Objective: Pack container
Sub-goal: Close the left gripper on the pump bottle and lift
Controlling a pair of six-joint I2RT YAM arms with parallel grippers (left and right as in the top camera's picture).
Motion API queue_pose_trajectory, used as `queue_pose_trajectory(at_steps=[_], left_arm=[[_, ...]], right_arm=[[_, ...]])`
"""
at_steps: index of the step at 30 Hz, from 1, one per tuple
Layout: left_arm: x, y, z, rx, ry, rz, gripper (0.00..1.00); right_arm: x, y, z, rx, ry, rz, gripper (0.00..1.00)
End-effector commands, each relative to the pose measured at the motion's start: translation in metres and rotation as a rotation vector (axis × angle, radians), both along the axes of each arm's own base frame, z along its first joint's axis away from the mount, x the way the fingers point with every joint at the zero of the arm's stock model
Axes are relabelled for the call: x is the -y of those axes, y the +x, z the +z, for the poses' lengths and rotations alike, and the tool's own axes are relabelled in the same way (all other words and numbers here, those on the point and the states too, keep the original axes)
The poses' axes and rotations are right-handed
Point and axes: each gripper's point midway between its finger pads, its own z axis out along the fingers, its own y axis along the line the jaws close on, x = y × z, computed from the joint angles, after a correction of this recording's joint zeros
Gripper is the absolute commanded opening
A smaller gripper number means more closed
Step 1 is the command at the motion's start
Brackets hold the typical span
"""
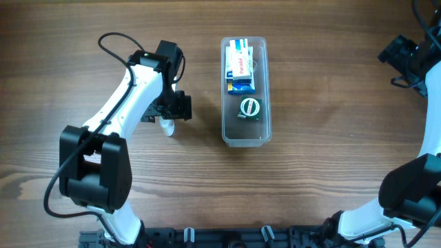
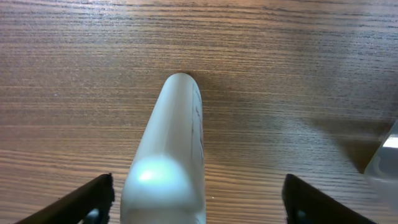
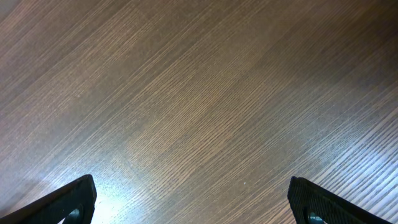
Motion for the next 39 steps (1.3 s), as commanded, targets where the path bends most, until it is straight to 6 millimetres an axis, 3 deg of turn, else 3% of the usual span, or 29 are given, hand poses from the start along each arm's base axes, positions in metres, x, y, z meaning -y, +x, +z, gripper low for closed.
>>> queue_pose_trajectory(at_steps=[1, 7, 11, 30, 32, 39], left_arm=[[-0.0028, -0.0011, -0.0025, -0.006, 0.008, -0.008, 0.82], [-0.0044, -0.0017, -0.0024, -0.007, 0.016, -0.009, 0.73], [-0.0063, -0.0014, -0.0023, -0.005, 0.027, -0.01, 0.6], [-0.0089, -0.0012, -0.0022, -0.003, 0.042, -0.01, 0.45], [-0.0087, -0.0006, -0.0022, -0.001, 0.041, -0.01, 0.38], [-0.0087, -0.0006, -0.0022, -0.001, 0.041, -0.01, 0.31]], right_arm=[[0.002, 0.0009, -0.0054, -0.013, -0.005, -0.017, 1.0], [0.0019, 0.0008, -0.0056, -0.013, -0.004, -0.017, 1.0], [0.0019, 0.0008, -0.0056, -0.013, -0.004, -0.017, 1.0], [0.002, 0.0009, -0.0054, -0.013, -0.004, -0.017, 1.0], [0.002, 0.0009, -0.0054, -0.013, -0.005, -0.017, 1.0], [0.002, 0.0009, -0.0054, -0.013, -0.005, -0.017, 1.0]])
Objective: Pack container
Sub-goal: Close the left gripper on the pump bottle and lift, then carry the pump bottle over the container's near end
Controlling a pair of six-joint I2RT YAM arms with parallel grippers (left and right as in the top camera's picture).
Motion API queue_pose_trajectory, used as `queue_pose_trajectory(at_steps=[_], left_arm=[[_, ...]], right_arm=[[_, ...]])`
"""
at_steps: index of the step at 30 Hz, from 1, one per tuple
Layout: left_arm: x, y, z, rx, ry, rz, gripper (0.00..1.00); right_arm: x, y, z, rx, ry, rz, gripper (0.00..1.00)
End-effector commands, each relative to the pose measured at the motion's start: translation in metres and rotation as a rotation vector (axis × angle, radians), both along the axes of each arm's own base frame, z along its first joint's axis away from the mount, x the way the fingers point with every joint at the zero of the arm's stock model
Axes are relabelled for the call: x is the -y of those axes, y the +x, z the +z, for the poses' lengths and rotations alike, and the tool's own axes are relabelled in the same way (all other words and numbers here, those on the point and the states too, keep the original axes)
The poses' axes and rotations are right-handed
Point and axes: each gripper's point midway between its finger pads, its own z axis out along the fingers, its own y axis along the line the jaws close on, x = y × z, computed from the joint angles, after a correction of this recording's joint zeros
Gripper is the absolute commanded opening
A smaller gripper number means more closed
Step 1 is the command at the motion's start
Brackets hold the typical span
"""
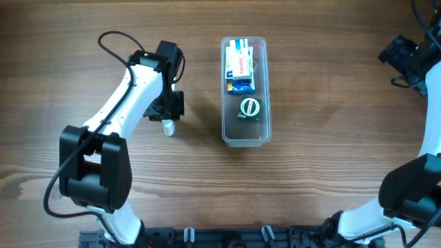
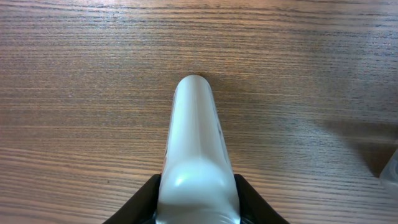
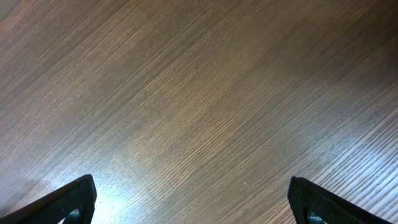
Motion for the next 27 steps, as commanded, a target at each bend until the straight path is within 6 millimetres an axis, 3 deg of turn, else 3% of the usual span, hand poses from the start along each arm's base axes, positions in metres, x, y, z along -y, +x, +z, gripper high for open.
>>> queue_pose_trajectory(at_steps=[1, 8, 14, 19, 22, 27], left_arm=[[-0.003, -0.001, -0.002, -0.005, 0.008, 0.001, 0.3], [-0.003, -0.001, 0.004, -0.008, 0.008, 0.002, 0.29], [0.004, 0.012, 0.048, 0.036, -0.021, 0.001, 0.28], [0.035, 0.026, 0.108, 0.158, -0.165, -0.026, 0.27], [0.067, 0.024, 0.148, 0.236, -0.275, -0.042, 0.28], [0.108, 0.001, 0.176, 0.288, -0.329, -0.081, 0.29]], right_arm=[[0.002, 0.001, -0.006, -0.013, -0.004, -0.017, 1.0], [0.002, 0.001, -0.005, -0.013, -0.005, -0.017, 1.0], [0.002, 0.001, -0.005, -0.013, -0.004, -0.017, 1.0], [0.002, 0.001, -0.005, -0.013, -0.004, -0.017, 1.0], [0.002, 0.001, -0.005, -0.013, -0.005, -0.017, 1.0], [0.002, 0.001, -0.005, -0.013, -0.005, -0.017, 1.0]])
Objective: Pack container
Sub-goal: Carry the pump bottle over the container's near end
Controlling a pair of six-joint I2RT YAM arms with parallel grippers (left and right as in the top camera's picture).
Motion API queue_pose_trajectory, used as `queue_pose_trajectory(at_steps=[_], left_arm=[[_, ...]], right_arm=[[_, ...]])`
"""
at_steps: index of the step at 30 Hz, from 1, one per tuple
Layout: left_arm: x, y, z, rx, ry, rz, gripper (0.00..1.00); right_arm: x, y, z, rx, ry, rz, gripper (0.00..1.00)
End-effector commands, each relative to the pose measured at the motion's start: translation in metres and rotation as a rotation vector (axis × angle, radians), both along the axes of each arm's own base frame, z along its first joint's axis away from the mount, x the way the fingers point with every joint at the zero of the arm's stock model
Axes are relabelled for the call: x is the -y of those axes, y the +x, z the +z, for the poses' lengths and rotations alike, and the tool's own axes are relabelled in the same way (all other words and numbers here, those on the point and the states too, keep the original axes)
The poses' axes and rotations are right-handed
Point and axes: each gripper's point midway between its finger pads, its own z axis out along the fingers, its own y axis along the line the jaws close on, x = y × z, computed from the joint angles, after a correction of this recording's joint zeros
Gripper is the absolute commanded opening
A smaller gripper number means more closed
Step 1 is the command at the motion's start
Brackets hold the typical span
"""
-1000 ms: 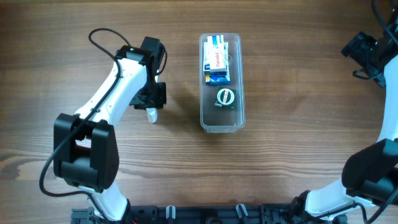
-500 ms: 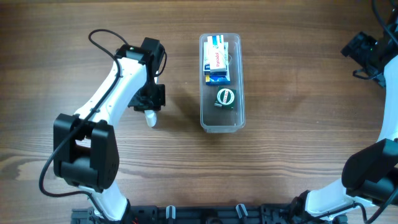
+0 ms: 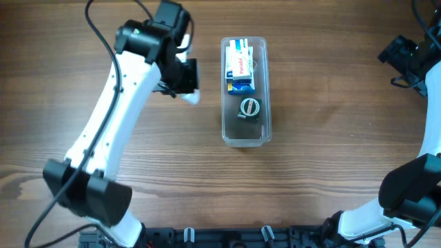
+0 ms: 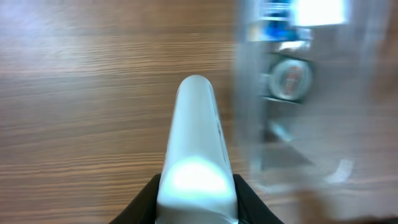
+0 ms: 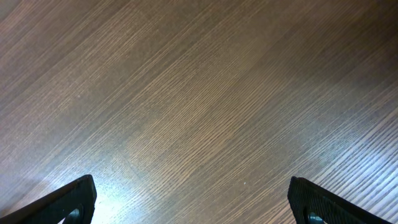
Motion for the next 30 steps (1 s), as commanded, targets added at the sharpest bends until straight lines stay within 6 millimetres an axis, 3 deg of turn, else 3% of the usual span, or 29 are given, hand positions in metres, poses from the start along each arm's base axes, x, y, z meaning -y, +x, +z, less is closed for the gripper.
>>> queue_pose_trajectory(at_steps=[1, 8, 16, 21, 30], left_arm=[[0.04, -0.024, 0.034, 0.049, -0.099, -0.018, 0.29], [0.089, -0.046, 0.039, 0.067, -0.142, -0.081, 0.29], [0.112, -0.047, 0.029, 0.069, -0.136, -0.029, 0.3], [0.126, -0.034, 0.008, 0.052, -0.129, -0.018, 0.32], [0.141, -0.022, -0.051, -0.044, -0.061, -0.017, 0.31]], right_arm=[[0.002, 0.001, -0.005, -0.013, -0.005, -0.017, 1.0], [0.002, 0.001, -0.005, -0.013, -0.004, -0.017, 1.0], [0.002, 0.001, -0.005, -0.013, -0.004, -0.017, 1.0], [0.002, 0.001, -0.005, -0.013, -0.004, -0.017, 1.0], [0.002, 0.001, -0.005, -0.013, -0.005, -0.017, 1.0]])
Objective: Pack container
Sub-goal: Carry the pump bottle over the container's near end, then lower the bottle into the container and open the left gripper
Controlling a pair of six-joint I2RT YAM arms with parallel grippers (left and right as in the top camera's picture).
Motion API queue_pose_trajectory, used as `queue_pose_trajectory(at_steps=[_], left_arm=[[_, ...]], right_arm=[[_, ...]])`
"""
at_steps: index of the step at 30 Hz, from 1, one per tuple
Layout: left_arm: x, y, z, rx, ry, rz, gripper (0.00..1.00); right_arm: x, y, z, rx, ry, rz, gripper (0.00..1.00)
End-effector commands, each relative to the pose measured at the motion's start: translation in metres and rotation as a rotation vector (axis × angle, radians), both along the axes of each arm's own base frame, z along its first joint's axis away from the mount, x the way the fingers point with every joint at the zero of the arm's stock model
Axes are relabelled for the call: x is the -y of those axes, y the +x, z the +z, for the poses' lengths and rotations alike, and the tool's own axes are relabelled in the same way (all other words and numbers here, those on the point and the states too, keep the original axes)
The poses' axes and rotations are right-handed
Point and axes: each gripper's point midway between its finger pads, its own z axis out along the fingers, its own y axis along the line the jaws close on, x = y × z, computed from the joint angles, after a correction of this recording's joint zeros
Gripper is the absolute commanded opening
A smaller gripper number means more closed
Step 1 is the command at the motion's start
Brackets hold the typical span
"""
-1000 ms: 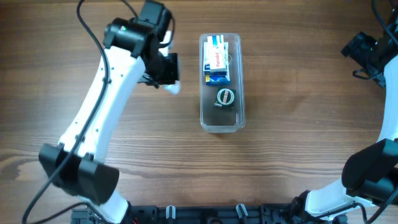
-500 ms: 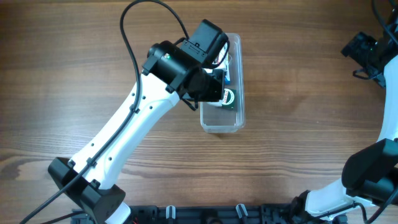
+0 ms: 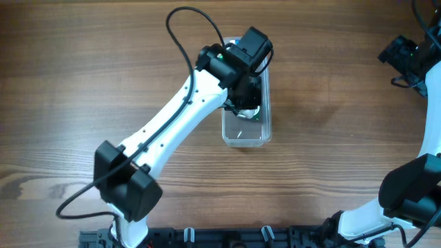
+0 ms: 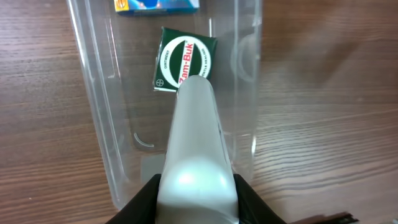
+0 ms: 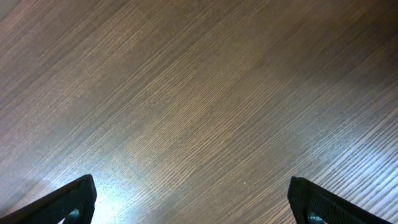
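Observation:
A clear plastic container lies at the table's middle. Inside it are a blue and white box at the far end and a green Zam-Buk tin. My left gripper hovers over the container, shut on a white tube whose tip points toward the tin. In the overhead view the arm hides the tube and most of the container's contents. My right gripper is open over bare wood at the far right, its wrist near the table's edge.
Wood-grain tabletop surrounds the container on all sides. A black rail runs along the front edge. The left arm's cable loops over the back of the table.
My left gripper has moved right with the white tube, from left of the container to directly over it. The right arm has not moved.
The left gripper stood open around the white tube lying on the table left of the container. It was then shut on the tube, later held it up nearer the container, and now holds it over the container's inside. The right gripper stayed open and still.

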Motion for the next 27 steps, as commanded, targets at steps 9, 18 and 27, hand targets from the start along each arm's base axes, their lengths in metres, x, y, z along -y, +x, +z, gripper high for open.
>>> queue_pose_trajectory(at_steps=[9, 18, 27], left_arm=[[0.028, -0.011, -0.048, -0.072, 0.063, -0.048, 0.33], [0.034, -0.024, -0.074, -0.128, 0.118, -0.078, 0.34], [0.035, -0.021, -0.075, -0.113, 0.12, -0.076, 0.38]], right_arm=[[0.002, 0.001, -0.005, -0.013, -0.004, -0.017, 1.0], [0.002, 0.001, -0.005, -0.013, -0.004, -0.017, 1.0], [0.002, 0.001, -0.005, -0.013, -0.004, -0.017, 1.0]])
